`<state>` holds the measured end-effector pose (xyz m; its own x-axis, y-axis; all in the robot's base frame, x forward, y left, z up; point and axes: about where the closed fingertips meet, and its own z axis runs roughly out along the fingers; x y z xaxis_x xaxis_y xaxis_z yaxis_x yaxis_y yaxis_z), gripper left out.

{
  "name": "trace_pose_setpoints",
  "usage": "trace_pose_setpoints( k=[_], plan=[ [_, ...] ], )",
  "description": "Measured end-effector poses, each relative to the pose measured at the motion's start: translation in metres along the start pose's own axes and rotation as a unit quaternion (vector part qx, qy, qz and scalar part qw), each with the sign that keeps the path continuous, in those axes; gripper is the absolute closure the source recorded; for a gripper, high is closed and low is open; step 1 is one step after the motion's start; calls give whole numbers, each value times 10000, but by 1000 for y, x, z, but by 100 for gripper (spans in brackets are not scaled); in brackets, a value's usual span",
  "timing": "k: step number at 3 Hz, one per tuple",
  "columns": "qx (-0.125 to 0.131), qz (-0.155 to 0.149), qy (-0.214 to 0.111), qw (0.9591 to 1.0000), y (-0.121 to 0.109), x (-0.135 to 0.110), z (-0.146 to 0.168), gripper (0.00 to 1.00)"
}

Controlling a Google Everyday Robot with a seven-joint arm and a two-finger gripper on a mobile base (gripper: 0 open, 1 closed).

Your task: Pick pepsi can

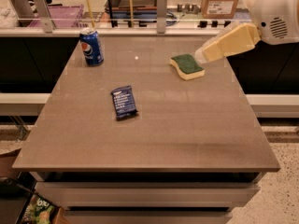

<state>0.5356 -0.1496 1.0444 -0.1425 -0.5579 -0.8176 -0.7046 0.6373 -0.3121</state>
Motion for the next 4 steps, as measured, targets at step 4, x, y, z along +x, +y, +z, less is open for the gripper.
trace_pose_setpoints(
  k=[4],
  plan=[
    [-229, 228, -946, 9950, 63, -41, 83, 0]
  ],
)
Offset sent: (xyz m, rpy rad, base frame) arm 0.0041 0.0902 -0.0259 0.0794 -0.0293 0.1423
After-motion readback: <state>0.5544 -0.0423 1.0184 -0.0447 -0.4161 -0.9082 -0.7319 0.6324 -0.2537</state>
